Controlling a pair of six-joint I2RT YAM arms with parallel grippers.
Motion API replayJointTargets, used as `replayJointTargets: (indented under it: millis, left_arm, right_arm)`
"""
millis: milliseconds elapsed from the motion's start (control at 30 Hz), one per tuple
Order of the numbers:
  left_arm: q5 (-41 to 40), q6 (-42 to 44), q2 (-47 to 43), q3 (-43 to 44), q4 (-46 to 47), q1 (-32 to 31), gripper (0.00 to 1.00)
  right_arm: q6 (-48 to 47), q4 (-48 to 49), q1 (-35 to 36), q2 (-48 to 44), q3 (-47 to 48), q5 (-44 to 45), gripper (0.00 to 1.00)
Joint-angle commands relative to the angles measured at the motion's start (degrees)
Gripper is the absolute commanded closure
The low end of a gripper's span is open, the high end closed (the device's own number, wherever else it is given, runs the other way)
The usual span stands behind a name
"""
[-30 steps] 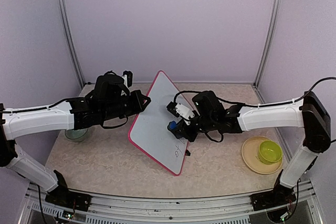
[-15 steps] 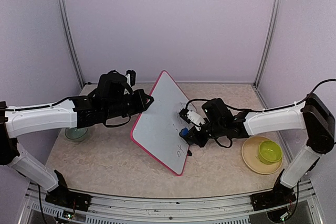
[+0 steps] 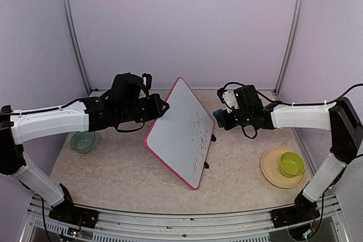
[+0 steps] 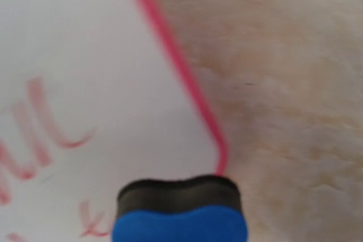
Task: Erase the whiteboard
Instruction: Erase the whiteboard at the center of the board.
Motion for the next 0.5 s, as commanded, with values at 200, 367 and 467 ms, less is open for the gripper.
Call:
replayJointTargets:
  millis: [200, 367, 467]
  left_arm:
    - [3.1, 2.76, 4.55, 3.32, -5.16, 1.18, 0.83]
    - [3.45, 3.04, 5.14, 4.16, -5.55, 1.37, 0.77]
    - [3.59, 3.01, 5.14, 3.93, -5.56, 1.53, 0.75]
  right_arm:
    - [3.82, -4.47, -2.89, 9.19, 3.4, 3.62, 1.0]
    - [4.03, -4.4, -2.94, 11.46, 3.52, 2.54, 1.0]
    - [4.05, -4.84, -2.89, 12.64, 3.87, 2.5, 1.0]
